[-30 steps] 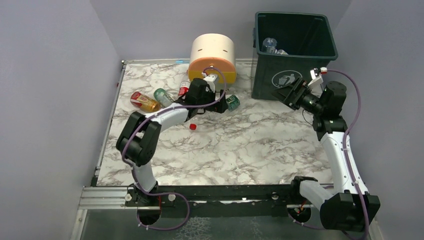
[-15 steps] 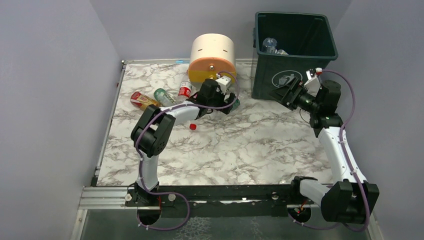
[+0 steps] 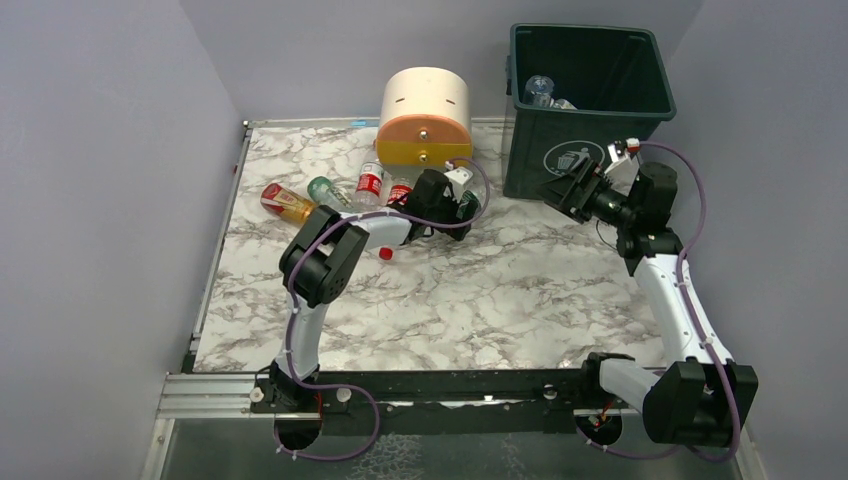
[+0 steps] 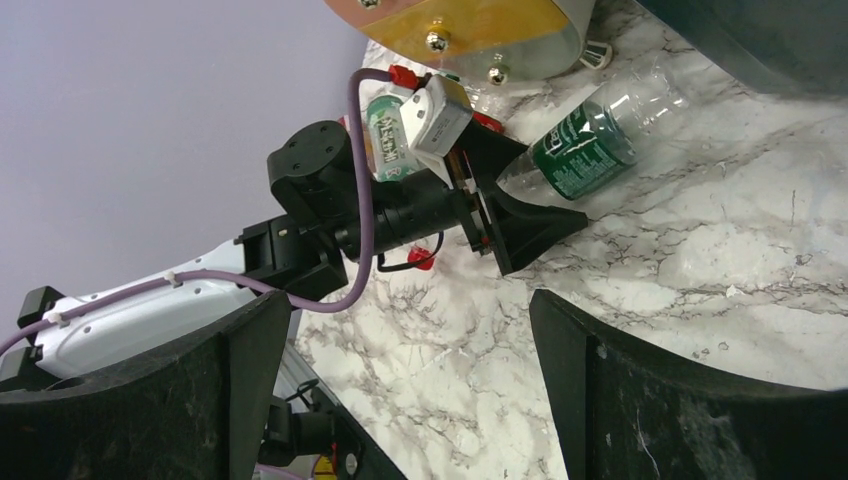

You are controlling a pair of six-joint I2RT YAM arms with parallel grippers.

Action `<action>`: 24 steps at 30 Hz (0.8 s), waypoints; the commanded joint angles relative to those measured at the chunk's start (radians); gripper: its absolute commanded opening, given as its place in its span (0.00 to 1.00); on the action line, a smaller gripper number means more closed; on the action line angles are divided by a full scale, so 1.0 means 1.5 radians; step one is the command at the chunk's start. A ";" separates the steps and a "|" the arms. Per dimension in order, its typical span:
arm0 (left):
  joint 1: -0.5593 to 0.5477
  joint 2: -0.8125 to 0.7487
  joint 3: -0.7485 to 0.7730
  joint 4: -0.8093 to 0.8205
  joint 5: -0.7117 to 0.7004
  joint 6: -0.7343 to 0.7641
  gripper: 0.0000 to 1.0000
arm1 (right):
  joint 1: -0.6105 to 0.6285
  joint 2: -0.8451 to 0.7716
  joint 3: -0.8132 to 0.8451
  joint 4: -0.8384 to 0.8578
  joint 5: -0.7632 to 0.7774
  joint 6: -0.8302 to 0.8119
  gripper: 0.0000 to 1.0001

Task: Put the plastic bottles in the bin
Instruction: Pick up the plastic bottle at the center of the board.

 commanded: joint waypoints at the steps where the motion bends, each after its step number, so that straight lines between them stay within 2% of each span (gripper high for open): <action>1: -0.007 -0.016 0.006 0.008 -0.018 -0.010 0.87 | 0.007 -0.005 -0.008 0.018 -0.017 -0.012 0.93; 8: -0.010 -0.052 -0.022 -0.003 -0.017 -0.051 0.66 | 0.015 -0.010 -0.010 0.011 -0.015 -0.014 0.93; 15: -0.025 -0.130 -0.087 -0.003 0.012 -0.096 0.64 | 0.025 -0.010 -0.012 -0.006 -0.002 -0.026 0.93; 24: -0.039 -0.246 -0.210 0.024 0.091 -0.207 0.64 | 0.076 0.020 -0.017 -0.005 0.042 -0.026 0.93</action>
